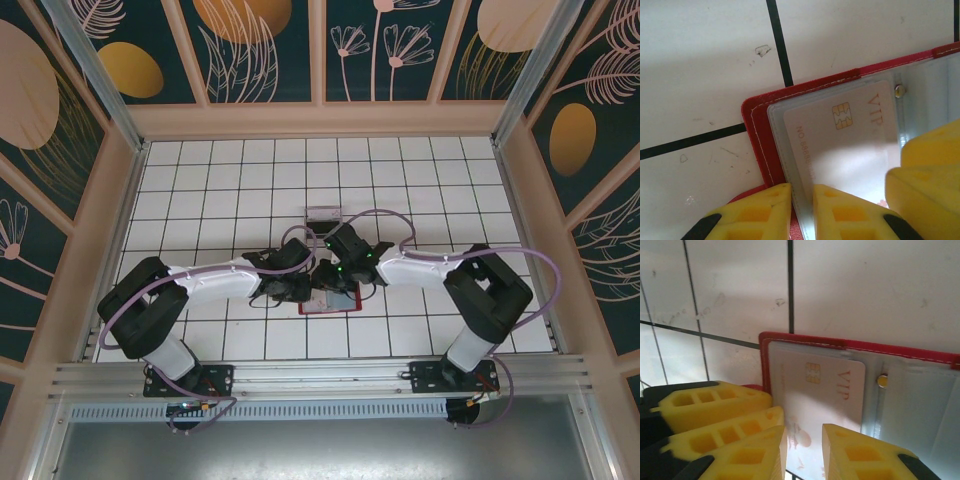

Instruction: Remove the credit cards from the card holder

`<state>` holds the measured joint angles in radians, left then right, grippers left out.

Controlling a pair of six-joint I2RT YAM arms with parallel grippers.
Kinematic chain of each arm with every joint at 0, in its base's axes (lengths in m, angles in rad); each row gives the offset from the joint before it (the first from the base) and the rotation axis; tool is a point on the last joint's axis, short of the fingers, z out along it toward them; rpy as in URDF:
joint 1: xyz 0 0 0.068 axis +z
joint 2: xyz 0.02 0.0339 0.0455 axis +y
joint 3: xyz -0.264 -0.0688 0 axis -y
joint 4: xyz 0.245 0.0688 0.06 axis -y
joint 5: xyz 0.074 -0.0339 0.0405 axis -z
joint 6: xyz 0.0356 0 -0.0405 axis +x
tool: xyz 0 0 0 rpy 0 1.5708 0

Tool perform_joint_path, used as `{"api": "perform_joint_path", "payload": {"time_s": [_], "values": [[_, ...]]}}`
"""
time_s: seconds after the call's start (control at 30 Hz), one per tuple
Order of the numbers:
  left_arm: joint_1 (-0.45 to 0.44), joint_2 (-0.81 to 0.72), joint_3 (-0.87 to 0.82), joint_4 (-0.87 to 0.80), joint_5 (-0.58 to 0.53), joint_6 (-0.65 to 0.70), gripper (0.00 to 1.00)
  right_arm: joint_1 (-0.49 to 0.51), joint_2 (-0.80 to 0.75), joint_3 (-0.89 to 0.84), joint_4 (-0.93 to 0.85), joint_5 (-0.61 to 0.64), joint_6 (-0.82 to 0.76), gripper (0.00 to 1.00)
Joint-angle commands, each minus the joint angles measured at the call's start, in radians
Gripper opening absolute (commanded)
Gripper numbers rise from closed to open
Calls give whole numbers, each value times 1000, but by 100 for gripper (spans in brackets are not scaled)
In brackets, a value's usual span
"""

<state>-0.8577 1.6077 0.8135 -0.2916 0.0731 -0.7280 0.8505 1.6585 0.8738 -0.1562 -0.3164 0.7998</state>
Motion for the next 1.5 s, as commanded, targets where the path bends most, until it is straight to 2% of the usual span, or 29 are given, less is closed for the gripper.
{"api": "perform_joint_path", "payload": {"time_s": [0.0, 0.2, 0.47, 1.07, 1.47], "values": [[-2, 9, -20, -17, -5, -12, 20, -3, 25, -19, 27, -9, 13, 26], [-2, 6, -22, -21, -5, -11, 20, -1, 46, -32, 23, 5, 19, 25], [-3, -9, -20, -34, -14, -14, 20, 2, 42, -21, -72, 98, 9, 25], [-3, -31, -10, -50, -32, -20, 22, 28, 30, 47, -166, 164, 2, 24], [-3, -89, -11, -53, -69, -37, 22, 51, 32, 88, -152, 142, 14, 23]]}}
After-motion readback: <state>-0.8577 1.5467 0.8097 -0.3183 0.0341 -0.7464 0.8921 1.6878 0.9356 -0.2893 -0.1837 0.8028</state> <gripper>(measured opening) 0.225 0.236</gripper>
